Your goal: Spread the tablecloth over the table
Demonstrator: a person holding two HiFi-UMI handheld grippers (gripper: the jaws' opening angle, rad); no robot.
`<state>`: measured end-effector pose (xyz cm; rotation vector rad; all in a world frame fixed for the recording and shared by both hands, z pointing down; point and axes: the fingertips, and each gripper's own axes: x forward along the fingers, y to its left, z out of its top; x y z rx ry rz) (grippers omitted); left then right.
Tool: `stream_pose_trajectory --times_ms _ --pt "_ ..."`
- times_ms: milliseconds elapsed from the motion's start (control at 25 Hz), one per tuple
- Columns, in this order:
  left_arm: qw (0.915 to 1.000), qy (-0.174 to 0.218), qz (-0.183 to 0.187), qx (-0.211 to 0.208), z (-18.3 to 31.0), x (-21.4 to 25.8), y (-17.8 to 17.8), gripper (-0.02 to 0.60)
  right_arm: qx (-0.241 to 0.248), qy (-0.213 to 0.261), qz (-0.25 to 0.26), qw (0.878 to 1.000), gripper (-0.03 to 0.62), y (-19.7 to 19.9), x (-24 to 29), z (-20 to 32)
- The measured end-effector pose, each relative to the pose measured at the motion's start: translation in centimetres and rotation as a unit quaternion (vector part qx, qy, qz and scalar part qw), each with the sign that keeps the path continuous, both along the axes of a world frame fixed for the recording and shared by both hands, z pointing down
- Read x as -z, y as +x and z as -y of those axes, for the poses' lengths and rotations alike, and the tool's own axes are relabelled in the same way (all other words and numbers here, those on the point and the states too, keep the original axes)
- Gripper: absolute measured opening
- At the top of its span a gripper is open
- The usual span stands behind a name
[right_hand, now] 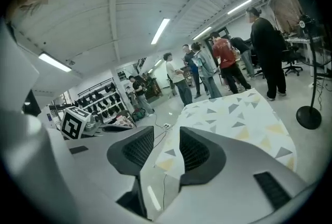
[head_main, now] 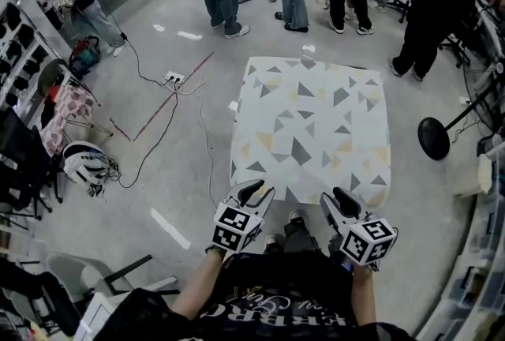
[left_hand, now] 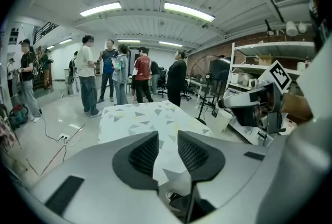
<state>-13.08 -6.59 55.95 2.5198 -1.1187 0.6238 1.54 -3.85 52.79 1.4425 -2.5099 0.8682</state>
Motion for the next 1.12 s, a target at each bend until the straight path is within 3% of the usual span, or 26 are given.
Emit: stream_pose_trajectory --times_ms 240,440,640,1120 --pt "0.9979 0.014 -0.051 -0.039 -2.4 3.2 1.5 0.067 0.034 0.024 0.003 0.999 0.106 -2.0 2.1 -1.5" --pt "0.9931 0.038 -0.076 -0.081 -4.4 5.3 2.7 0.066 0.078 0.058 -0.012 0.995 0.089 -3.7 3.8 -2.8" --pt "0.9874 0.084 -0.095 -0.094 -5.5 7.7 3.2 0.063 0.115 0.113 -0.028 0.986 0.041 -5.5 5.3 -4.1" --pt "0.9806 0.094 -0.131 -0.111 -6.7 9.8 3.9 0.031 0.122 0.123 -0.026 0.985 0.015 -6.2 6.1 -5.0"
